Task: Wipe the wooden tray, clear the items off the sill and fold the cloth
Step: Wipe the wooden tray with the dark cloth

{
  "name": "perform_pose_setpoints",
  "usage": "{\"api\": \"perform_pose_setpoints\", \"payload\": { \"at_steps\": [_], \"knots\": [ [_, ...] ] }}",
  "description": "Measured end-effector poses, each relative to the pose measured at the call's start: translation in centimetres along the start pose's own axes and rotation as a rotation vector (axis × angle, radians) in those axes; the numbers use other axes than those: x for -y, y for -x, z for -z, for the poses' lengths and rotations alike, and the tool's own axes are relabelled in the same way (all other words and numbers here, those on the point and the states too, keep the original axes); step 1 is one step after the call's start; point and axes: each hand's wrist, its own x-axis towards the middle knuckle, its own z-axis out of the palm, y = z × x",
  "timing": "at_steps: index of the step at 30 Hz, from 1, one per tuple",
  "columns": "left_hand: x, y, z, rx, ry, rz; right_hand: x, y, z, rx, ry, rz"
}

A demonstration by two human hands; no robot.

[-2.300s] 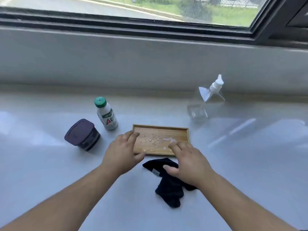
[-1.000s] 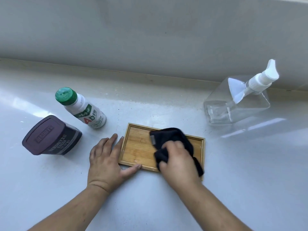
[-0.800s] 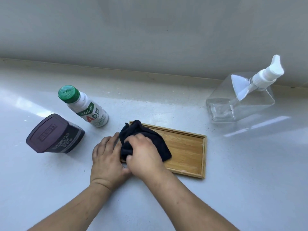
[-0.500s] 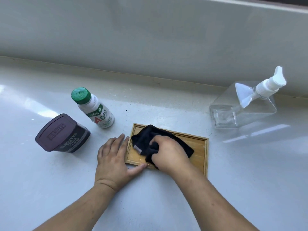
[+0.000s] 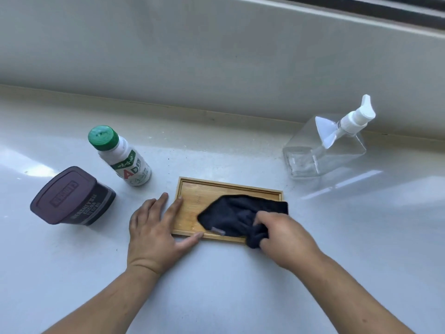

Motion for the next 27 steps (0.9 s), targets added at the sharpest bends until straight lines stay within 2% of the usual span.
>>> {"api": "perform_pose_setpoints", "payload": {
  "at_steps": [3,5,9,13,18,22,27],
  "knots": [
    [-0.1,0.1,0.3,0.006,0.013,0.01,-0.4,0.9,-0.1,-0.071,0.031,-0.144],
    [-0.1,0.1,0.4,0.007,0.016,0.007,2.3,0.6,-1.7,-0.089,-0.036,-0.097],
    [-0.1,0.0,0.5,0.015,0.062,0.04,10.6,-1.6,-5.6,-0.082,-0.389,0.009],
    [0.2,0.1,0.2,0.005,0.102,0.033,14.6,-3.9,-7.0,0.001,-0.368,0.096],
    [-0.1,0.0,0.3,0.027,0.09,0.018,12.3,-3.6,-5.7,0.107,-0.253,0.122],
    [0.0,0.1,0.3,-0.004,0.084,-0.008,9.6,-2.3,-4.3,0.018,-0.186,0.03],
    [0.1,0.2,0.6,-0.003,0.068,-0.011,3.3,0.7,-2.4,-0.125,-0.096,-0.201]
  ]
}}
